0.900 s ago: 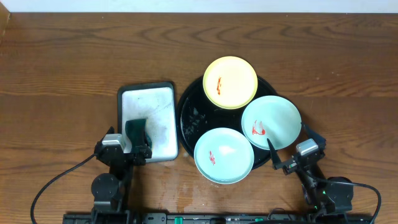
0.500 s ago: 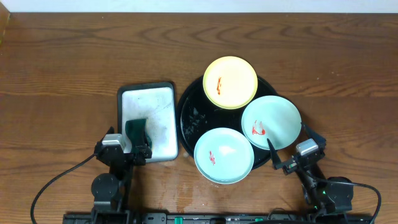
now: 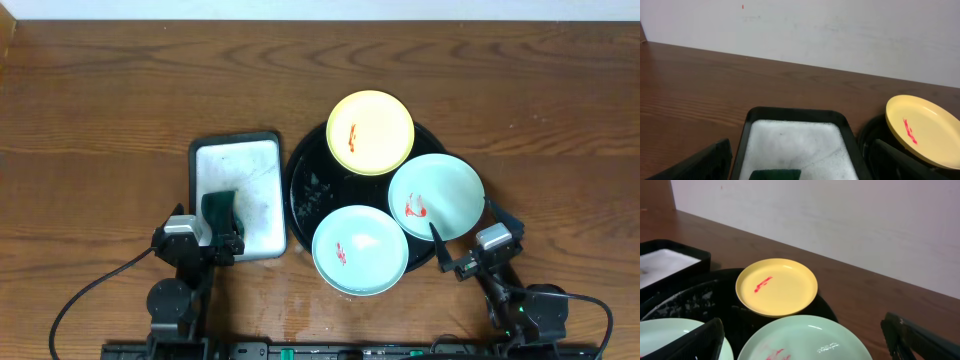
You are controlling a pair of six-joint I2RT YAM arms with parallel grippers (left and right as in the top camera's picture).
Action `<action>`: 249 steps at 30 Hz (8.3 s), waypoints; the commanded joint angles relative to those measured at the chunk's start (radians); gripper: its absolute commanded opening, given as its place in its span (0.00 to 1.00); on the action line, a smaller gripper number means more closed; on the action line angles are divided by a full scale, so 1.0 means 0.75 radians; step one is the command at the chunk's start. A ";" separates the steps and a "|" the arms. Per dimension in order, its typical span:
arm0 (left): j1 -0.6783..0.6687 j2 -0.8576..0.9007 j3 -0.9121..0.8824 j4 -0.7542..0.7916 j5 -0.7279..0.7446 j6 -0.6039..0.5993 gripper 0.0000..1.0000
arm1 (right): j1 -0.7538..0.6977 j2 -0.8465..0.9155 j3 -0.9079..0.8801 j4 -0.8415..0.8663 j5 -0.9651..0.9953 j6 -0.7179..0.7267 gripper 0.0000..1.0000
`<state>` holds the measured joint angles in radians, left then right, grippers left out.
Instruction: Clean dirty plates on tray and stack at the side
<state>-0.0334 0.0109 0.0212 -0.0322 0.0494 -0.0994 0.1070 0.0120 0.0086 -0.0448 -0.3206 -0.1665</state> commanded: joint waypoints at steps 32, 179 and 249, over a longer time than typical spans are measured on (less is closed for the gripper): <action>0.009 0.419 0.560 -0.357 0.225 -0.018 0.89 | -0.010 0.306 0.533 -0.216 -0.135 0.231 0.99; -0.331 1.776 1.432 -1.164 0.317 -0.164 0.07 | 0.482 2.010 0.926 -0.376 0.315 0.950 0.01; -0.782 2.442 1.417 -0.626 0.417 -0.828 0.08 | 0.487 2.252 1.126 -0.489 0.476 0.835 0.01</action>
<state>-0.6228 1.8000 1.0782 -0.5205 0.2893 -0.6533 0.4755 1.6821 0.8547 -0.3927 -0.0399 0.4454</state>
